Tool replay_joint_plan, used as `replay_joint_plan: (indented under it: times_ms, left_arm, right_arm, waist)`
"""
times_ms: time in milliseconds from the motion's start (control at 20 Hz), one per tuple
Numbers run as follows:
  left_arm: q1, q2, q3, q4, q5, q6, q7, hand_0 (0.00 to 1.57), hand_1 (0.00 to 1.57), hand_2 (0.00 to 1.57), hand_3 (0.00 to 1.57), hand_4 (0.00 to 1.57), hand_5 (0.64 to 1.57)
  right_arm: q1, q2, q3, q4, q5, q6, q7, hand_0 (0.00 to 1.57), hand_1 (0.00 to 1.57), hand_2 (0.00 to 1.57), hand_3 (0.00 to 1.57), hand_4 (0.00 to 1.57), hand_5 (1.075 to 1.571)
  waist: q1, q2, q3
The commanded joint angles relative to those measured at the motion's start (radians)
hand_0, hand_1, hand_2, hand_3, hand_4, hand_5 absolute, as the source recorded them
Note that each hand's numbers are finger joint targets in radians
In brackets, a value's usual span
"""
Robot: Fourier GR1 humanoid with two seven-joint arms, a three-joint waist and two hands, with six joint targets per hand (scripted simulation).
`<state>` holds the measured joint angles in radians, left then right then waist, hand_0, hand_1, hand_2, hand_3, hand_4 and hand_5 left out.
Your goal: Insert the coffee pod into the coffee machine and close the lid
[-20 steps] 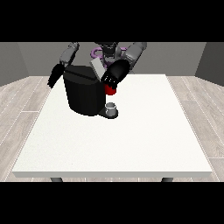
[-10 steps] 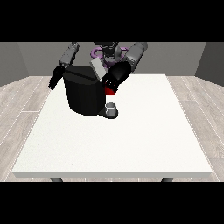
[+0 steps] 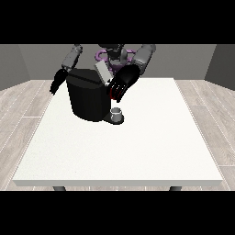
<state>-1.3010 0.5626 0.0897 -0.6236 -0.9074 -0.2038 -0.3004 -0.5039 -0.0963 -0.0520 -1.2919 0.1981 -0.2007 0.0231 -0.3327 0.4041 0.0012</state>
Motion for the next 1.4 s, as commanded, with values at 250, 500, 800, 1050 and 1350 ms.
replay_joint_plan:
  times_ms: [250, 500, 800, 1050, 1350]
  left_arm:
    - [0.053, -0.058, -0.015, -0.004, -0.023, 0.037, 0.027, 0.00, 0.00, 0.30, 0.20, 0.00, 1.571]
    - [0.125, -0.145, -0.017, -0.027, 0.016, -0.040, 0.072, 0.00, 0.00, 0.00, 0.05, 0.00, 1.571]
    - [0.271, -0.282, 0.066, -0.049, 0.147, -0.007, 0.033, 0.00, 0.00, 0.13, 0.00, 0.00, 1.571]
    - [0.441, -0.430, 0.246, -0.029, 0.396, -0.059, -0.025, 0.00, 0.00, 0.00, 0.00, 0.47, 1.571]
    - [0.668, -0.523, 0.296, -0.017, 0.490, -0.084, -0.074, 0.00, 0.00, 0.00, 0.00, 0.42, 1.571]
  right_arm:
    - [0.019, -0.003, -0.045, 0.058, -0.036, 0.004, -0.030, 0.00, 0.00, 0.00, 0.00, 0.15, 1.571]
    - [0.113, 0.006, -0.084, 0.146, -0.055, -0.016, -0.092, 0.00, 0.00, 0.00, 0.00, 0.00, 1.571]
    - [0.209, 0.008, -0.080, 0.159, -0.059, -0.001, -0.058, 0.00, 0.00, 0.00, 0.00, 0.00, 1.571]
    - [0.334, 0.014, -0.101, 0.194, -0.067, -0.008, -0.081, 0.00, 0.00, 0.00, 0.00, 0.00, 1.571]
    - [0.406, 0.029, -0.089, 0.158, -0.072, -0.002, -0.090, 0.00, 0.00, 0.00, 0.00, 0.00, 1.571]
  waist:
    - [0.055, -0.046, -0.0007]
    - [0.149, -0.188, -0.0004]
    - [0.217, -0.344, -0.0021]
    - [0.340, -0.492, -0.0040]
    - [0.395, -0.632, -0.0019]
